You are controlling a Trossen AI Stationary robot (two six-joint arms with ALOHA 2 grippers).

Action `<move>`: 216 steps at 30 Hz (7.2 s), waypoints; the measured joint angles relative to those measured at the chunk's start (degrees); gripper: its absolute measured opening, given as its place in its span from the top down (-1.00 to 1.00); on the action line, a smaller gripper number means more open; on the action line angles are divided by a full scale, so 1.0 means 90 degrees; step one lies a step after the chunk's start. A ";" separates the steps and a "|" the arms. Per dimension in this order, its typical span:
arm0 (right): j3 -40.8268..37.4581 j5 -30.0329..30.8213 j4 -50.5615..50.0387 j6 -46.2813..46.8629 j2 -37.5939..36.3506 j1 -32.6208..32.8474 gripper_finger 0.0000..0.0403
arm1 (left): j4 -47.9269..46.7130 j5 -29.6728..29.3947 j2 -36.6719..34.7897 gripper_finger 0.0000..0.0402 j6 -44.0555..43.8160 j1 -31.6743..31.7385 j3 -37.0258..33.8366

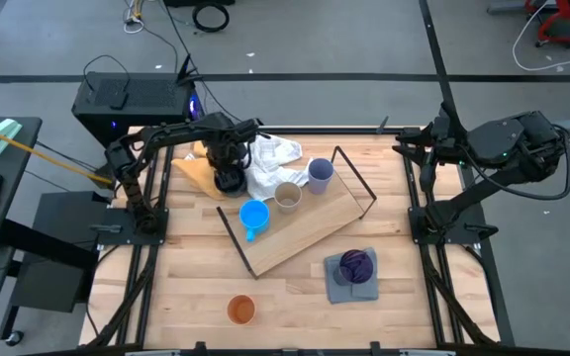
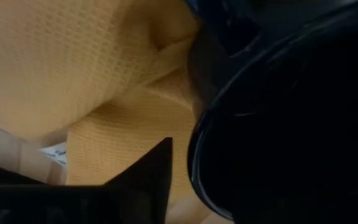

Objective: Stack small to large cups/mugs on shelf
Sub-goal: Align the dark blue mug with the light blue mug on the shelf

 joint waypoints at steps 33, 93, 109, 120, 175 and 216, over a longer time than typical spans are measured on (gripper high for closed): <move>0.0000 -0.0002 -0.0120 -0.0048 0.0073 -0.0002 0.44 | -0.1634 -0.0097 -0.0234 0.89 -0.0019 -0.0410 0.2887; 0.0000 -0.0121 -0.0351 -0.0005 0.0061 -0.0001 0.44 | -0.2290 0.1165 0.2077 0.89 -0.1164 -0.4079 0.5241; 0.0000 -0.0124 -0.0349 0.0070 0.0061 0.0000 0.44 | -0.2286 0.1265 0.2394 0.89 -0.1047 -0.4147 0.5243; 0.0000 -0.0124 -0.0346 0.0073 0.0062 0.0000 0.44 | -0.2291 0.1266 0.2394 0.89 -0.0922 -0.4132 0.5242; 0.0000 -0.0240 -0.0346 0.0165 0.0063 0.0000 0.44 | -0.2291 0.1479 0.2612 0.89 -0.0446 -0.4080 0.5243; 0.0000 -0.0243 -0.0346 0.0165 0.0061 -0.0001 0.44 | -0.2290 0.1131 0.2773 0.89 -0.0486 -0.3929 0.5236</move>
